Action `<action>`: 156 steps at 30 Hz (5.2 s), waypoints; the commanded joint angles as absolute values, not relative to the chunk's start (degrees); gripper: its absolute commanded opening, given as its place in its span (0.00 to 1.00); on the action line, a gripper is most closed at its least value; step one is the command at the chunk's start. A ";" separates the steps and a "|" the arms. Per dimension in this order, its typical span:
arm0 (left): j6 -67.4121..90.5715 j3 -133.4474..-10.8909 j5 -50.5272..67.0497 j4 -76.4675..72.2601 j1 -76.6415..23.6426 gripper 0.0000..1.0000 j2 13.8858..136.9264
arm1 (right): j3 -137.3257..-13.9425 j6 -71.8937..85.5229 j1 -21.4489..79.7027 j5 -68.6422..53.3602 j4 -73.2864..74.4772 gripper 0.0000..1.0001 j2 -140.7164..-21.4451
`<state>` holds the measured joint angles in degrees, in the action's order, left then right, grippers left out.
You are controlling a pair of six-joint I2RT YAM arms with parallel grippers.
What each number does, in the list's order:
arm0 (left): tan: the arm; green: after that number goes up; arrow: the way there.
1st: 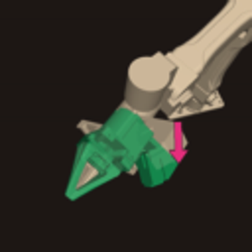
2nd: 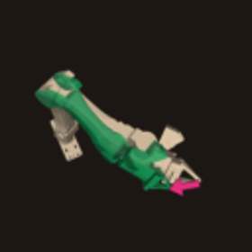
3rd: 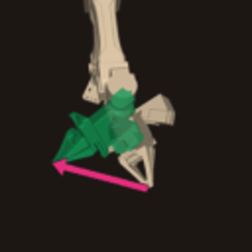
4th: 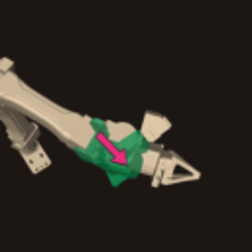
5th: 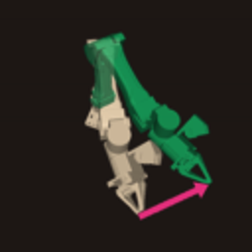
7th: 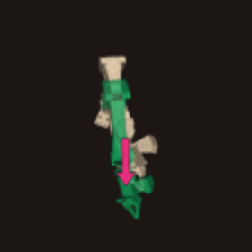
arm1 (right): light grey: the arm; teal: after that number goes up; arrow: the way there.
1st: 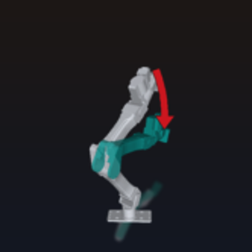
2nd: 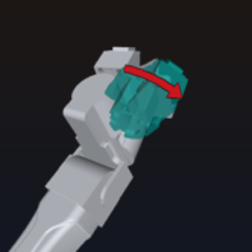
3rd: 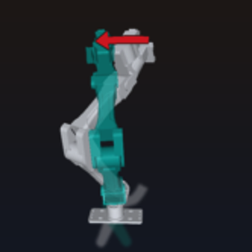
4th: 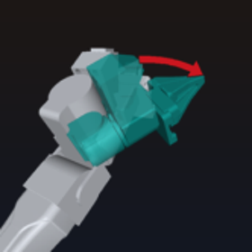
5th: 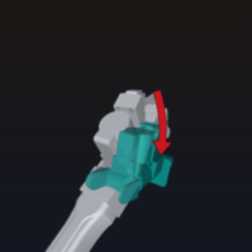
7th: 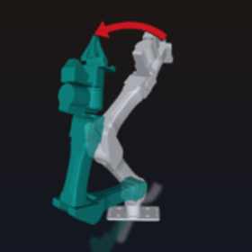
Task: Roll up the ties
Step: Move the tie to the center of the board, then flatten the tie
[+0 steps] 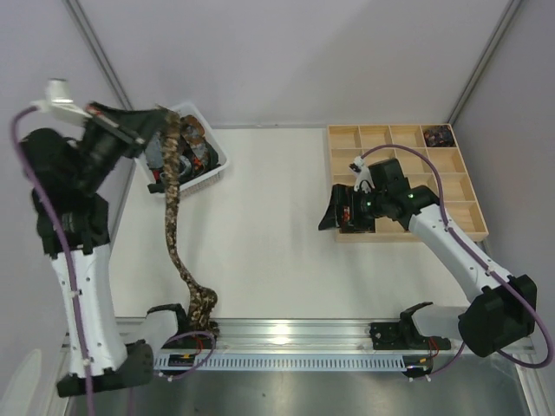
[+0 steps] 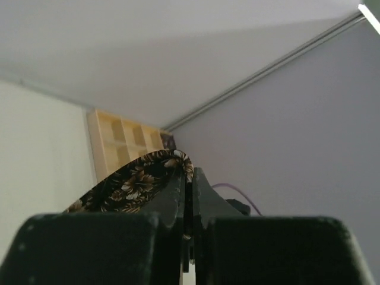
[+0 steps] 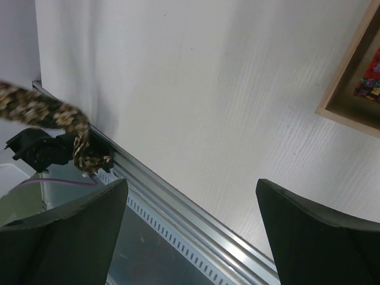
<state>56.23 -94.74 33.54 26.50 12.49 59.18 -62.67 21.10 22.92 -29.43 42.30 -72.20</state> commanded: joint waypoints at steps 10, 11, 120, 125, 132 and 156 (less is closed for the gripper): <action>54.06 -87.08 16.00 12.83 -18.19 0.00 90.32 | -64.42 22.76 19.17 -26.28 44.12 0.97 -73.30; 53.88 -89.10 15.47 13.09 -18.89 0.00 92.87 | -64.51 23.02 18.55 -25.76 44.21 0.97 -73.30; 40.17 -50.10 -19.25 52.56 -0.18 0.06 78.32 | -67.32 19.78 39.65 -8.79 40.61 0.70 -89.74; 33.85 -46.07 -8.73 47.30 -0.18 0.25 68.13 | -70.13 18.37 35.16 -11.42 40.17 0.71 -93.95; 38.49 -42.98 1.21 40.17 -0.18 0.25 63.45 | -69.62 22.40 32.17 -9.25 39.91 0.65 -96.07; 42.98 -49.74 -3.76 41.57 -2.29 0.38 89.64 | -68.64 41.39 37.53 6.41 44.56 0.60 -102.22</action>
<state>41.56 -47.72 0.49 39.40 -2.02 87.66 -68.60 39.29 36.36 4.45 44.31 -101.51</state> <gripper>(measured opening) 0.373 0.602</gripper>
